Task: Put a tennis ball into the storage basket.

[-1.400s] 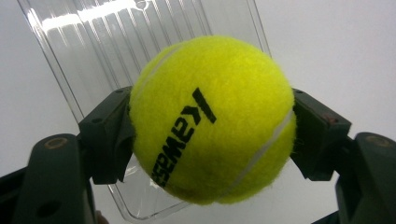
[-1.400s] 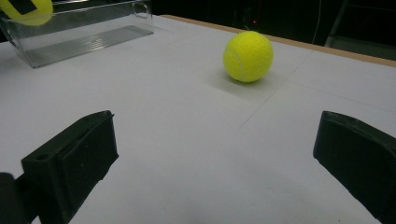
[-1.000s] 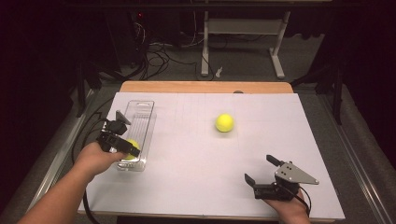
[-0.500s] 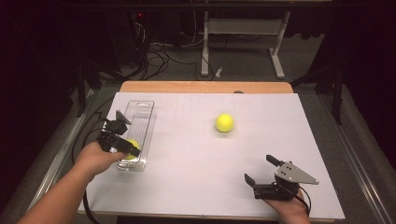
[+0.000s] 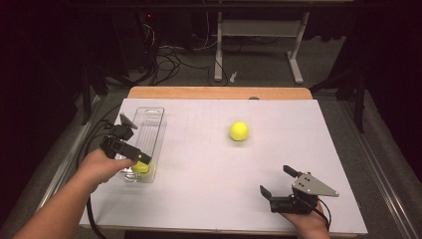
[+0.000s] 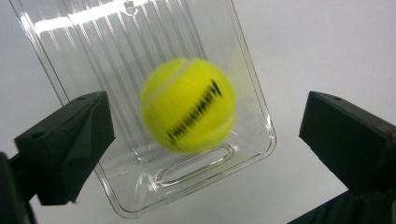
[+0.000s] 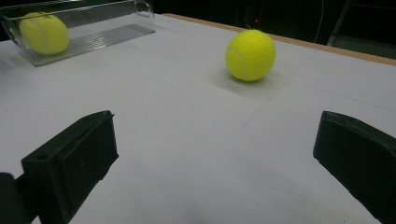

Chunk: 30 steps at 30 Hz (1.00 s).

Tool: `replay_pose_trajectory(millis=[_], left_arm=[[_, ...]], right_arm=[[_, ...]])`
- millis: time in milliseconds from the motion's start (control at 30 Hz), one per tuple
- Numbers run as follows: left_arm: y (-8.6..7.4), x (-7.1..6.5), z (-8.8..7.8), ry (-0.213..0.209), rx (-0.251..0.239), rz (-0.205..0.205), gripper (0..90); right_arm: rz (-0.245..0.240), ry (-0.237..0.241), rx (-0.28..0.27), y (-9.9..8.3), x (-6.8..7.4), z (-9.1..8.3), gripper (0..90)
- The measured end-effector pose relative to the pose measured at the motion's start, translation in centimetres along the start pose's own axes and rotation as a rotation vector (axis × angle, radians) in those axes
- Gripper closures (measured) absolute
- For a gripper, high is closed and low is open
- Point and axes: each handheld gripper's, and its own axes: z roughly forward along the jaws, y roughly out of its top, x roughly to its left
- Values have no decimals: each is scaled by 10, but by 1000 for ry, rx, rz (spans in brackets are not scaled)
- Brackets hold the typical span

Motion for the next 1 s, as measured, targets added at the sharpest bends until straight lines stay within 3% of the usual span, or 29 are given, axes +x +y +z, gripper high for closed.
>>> replay_pose_trajectory(millis=[1000], left_arm=[[4, -12, 10, 22, 34, 35, 7]], right_arm=[[-4, -3, -3, 0, 0, -1, 3]])
